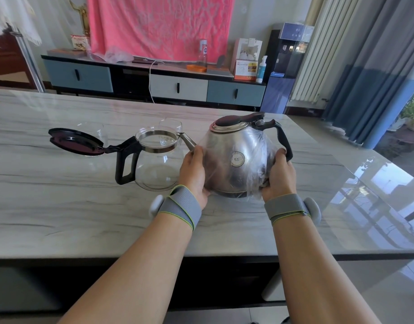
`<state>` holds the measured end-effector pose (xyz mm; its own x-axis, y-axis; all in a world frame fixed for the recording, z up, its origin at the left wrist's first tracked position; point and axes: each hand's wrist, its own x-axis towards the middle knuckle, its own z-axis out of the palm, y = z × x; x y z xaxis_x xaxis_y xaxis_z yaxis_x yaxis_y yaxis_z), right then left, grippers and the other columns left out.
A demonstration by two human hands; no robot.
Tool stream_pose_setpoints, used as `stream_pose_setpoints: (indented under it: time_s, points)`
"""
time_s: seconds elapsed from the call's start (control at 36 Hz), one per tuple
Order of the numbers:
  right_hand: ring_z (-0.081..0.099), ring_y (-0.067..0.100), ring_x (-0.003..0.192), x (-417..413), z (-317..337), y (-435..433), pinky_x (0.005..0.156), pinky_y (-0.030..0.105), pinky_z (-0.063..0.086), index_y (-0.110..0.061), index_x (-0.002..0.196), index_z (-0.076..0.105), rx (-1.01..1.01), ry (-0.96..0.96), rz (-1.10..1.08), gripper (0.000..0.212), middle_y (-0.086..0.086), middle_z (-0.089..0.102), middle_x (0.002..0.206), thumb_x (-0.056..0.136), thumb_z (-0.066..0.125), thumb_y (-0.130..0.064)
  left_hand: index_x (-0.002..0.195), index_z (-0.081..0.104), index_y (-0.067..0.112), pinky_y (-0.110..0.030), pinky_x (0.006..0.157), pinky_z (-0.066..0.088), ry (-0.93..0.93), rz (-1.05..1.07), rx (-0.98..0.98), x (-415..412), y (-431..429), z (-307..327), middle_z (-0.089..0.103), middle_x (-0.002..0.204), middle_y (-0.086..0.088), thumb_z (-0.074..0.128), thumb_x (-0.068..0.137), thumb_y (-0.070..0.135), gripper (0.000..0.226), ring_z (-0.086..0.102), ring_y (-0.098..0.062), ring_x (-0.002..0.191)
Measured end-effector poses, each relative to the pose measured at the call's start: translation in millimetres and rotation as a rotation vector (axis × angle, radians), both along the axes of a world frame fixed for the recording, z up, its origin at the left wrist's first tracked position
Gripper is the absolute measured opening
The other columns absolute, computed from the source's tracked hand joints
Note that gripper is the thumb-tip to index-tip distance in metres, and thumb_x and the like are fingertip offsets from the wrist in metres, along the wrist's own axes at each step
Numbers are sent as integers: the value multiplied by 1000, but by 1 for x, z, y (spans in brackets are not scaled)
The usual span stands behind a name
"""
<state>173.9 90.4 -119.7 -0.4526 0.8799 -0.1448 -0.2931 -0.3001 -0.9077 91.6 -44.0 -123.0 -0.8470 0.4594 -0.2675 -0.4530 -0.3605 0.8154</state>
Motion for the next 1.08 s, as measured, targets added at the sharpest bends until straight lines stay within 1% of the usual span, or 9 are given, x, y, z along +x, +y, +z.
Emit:
stream_pose_setpoints:
  time_s: [0.22, 0.36, 0.42, 0.5, 0.56, 0.64, 0.78, 0.94, 1.08]
  points:
    - [53, 19, 67, 1, 2, -1, 64, 32, 49, -16, 90, 59, 12, -4, 1, 32, 1, 51, 77, 112, 48, -37, 112, 59, 42, -59, 93, 52, 7, -1, -1, 0, -1, -2, 63, 127, 8, 46, 102, 52, 20, 59, -22, 118]
    - [56, 26, 82, 2, 4, -1, 70, 35, 52, -17, 91, 61, 24, -20, -10, 32, 5, 54, 86, 112, 48, -37, 114, 59, 44, -61, 95, 49, 12, -1, -23, 0, 0, -2, 61, 131, 9, 46, 100, 55, 22, 57, -24, 121]
    - [56, 24, 78, 2, 5, -2, 67, 33, 51, -17, 89, 59, 23, -17, -13, 32, 4, 53, 83, 112, 47, -37, 115, 59, 44, -59, 95, 50, 8, 2, -29, -1, 0, -2, 62, 130, 9, 46, 100, 55, 22, 57, -23, 121]
    - [50, 15, 59, 3, 6, -4, 50, 21, 46, -16, 88, 57, 26, -12, -22, 33, -1, 47, 70, 113, 46, -35, 118, 60, 43, -50, 90, 52, 12, 9, -35, -1, 1, -3, 64, 128, 10, 46, 100, 55, 25, 58, -21, 120]
    - [47, 14, 55, 4, 6, -4, 46, 20, 43, -16, 87, 56, 24, -9, -21, 33, -2, 44, 67, 113, 46, -34, 120, 60, 42, -50, 91, 52, 9, 9, -34, -1, 1, -3, 64, 128, 10, 46, 100, 55, 27, 59, -21, 120]
    - [46, 15, 55, 4, 6, -4, 47, 20, 43, -17, 85, 53, 19, -3, -19, 33, -2, 43, 67, 112, 47, -34, 121, 60, 41, -56, 93, 51, 3, 9, -33, -2, 2, -5, 64, 127, 9, 46, 101, 54, 29, 60, -22, 118]
    - [51, 17, 62, 3, 5, -4, 57, 27, 47, -18, 87, 55, 22, 7, -10, 32, 0, 49, 74, 113, 46, -35, 122, 60, 40, -61, 93, 50, 5, 13, -36, -3, 2, -6, 65, 126, 9, 45, 100, 55, 30, 60, -23, 118]
    - [50, 17, 62, 3, 4, -3, 55, 26, 47, -17, 87, 55, 14, 7, -8, 32, 1, 47, 72, 112, 46, -34, 116, 60, 43, -60, 96, 49, 11, 8, -43, -4, 3, -7, 64, 127, 9, 45, 100, 56, 26, 59, -23, 118]
    - [46, 15, 59, 3, 5, -4, 47, 19, 43, -18, 84, 55, 14, 9, -28, 33, -2, 43, 69, 112, 47, -34, 113, 63, 42, -62, 96, 45, 49, 9, -65, -5, 4, -10, 67, 124, 11, 47, 94, 61, 31, 61, -23, 120]
